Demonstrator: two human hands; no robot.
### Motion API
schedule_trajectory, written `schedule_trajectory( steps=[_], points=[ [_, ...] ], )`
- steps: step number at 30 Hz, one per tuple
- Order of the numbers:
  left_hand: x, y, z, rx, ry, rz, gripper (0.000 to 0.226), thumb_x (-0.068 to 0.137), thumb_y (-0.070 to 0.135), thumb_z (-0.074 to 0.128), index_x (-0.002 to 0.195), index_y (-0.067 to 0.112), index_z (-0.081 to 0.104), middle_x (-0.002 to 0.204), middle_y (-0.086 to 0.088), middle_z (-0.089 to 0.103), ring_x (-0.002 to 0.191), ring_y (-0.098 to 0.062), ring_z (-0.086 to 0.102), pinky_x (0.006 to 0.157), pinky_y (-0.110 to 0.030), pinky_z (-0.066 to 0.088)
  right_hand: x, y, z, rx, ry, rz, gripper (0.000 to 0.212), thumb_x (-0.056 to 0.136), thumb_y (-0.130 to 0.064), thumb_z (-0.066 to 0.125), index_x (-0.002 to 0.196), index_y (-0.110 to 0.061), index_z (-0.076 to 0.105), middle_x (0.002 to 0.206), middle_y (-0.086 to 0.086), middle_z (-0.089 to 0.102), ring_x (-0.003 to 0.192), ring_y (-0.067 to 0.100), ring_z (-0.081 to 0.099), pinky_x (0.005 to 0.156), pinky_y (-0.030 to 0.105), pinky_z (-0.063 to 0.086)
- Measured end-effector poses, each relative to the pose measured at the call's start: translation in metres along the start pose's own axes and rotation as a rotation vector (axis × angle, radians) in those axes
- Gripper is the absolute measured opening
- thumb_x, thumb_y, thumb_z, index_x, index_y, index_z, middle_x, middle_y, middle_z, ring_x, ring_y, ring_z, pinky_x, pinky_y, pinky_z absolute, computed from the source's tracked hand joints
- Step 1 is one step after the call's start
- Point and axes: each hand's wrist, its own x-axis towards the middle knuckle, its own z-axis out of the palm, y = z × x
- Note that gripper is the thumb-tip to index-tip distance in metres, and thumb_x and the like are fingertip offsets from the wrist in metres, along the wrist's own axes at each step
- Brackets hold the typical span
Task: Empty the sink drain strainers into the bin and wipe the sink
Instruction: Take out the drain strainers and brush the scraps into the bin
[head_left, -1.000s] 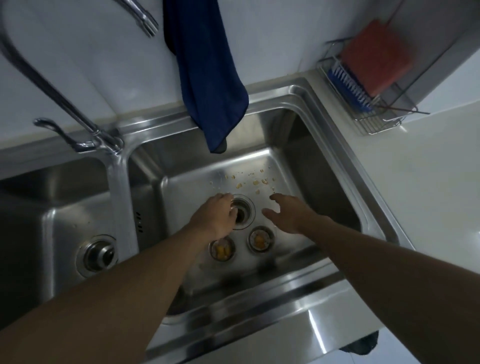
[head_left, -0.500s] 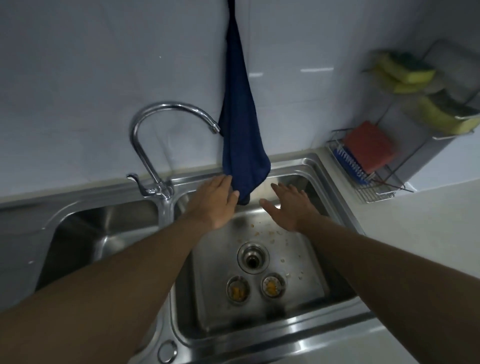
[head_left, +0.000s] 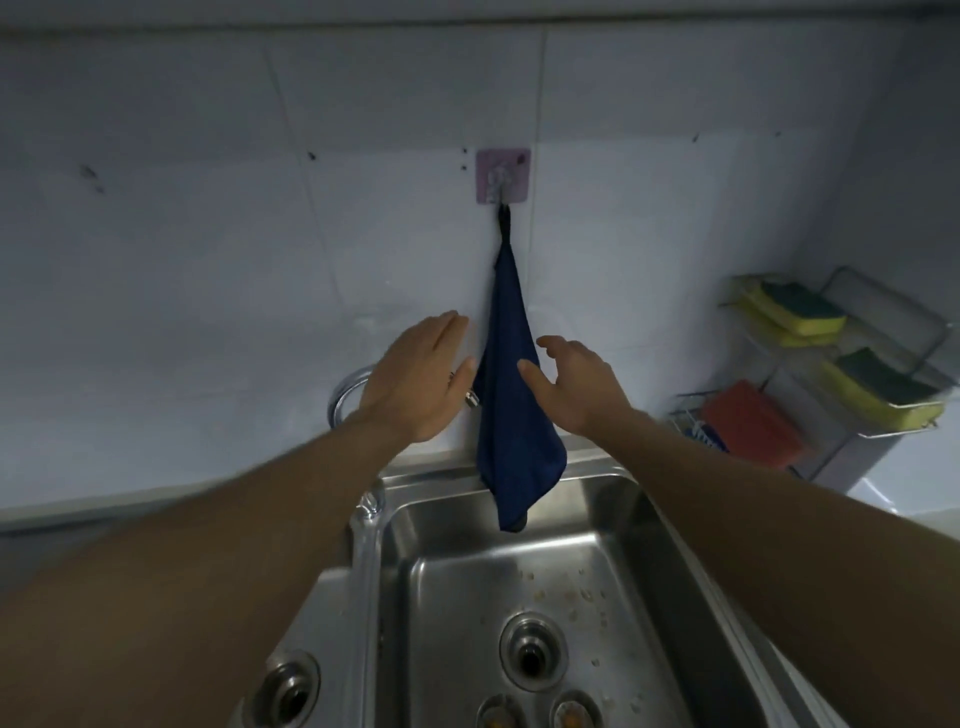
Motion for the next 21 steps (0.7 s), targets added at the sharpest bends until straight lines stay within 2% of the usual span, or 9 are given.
schedule_trajectory(
  steps=[3, 8, 17, 21],
  points=[
    [0.019, -0.010, -0.011, 0.036, 0.011, -0.039, 0.061, 0.107, 0.036, 0.032, 0.159, 0.008, 0.016, 0.166, -0.010, 0.015, 0.154, -0.026, 0.015, 0.126, -0.036, 0.009, 0.022, -0.011, -0.012, 0.054, 0.020, 0.014, 0.061, 0.098, -0.056, 0.045, 0.146, -0.020, 0.042, 0.140, 0.009, 0.054, 0.124, 0.028, 0.054, 0.105, 0.040, 0.043],
    [0.043, -0.017, -0.023, 0.066, 0.020, -0.050, 0.064, 0.107, 0.040, 0.028, 0.160, 0.010, 0.006, 0.168, -0.006, 0.000, 0.156, -0.021, 0.000, 0.126, -0.035, 0.002, 0.049, -0.024, -0.022, 0.127, 0.054, 0.018, 0.058, 0.098, -0.052, 0.048, 0.146, -0.019, 0.041, 0.140, 0.009, 0.052, 0.125, 0.027, 0.052, 0.107, 0.039, 0.040],
    [0.068, -0.018, -0.027, 0.101, 0.022, -0.034, 0.065, 0.106, 0.040, 0.031, 0.159, 0.009, 0.011, 0.169, -0.006, 0.002, 0.156, -0.021, -0.001, 0.127, -0.037, 0.005, 0.069, -0.030, -0.033, 0.160, 0.086, 0.022, 0.057, 0.099, -0.049, 0.050, 0.146, -0.018, 0.040, 0.139, 0.010, 0.052, 0.125, 0.028, 0.052, 0.108, 0.042, 0.039],
    [0.070, -0.011, -0.021, 0.079, -0.007, -0.013, 0.064, 0.107, 0.040, 0.028, 0.160, 0.011, 0.007, 0.169, -0.004, 0.000, 0.156, -0.019, -0.002, 0.127, -0.035, 0.002, 0.059, -0.014, -0.044, 0.116, 0.089, 0.056, 0.057, 0.099, -0.049, 0.049, 0.146, -0.018, 0.041, 0.140, 0.010, 0.052, 0.124, 0.028, 0.053, 0.108, 0.042, 0.040]
  ],
)
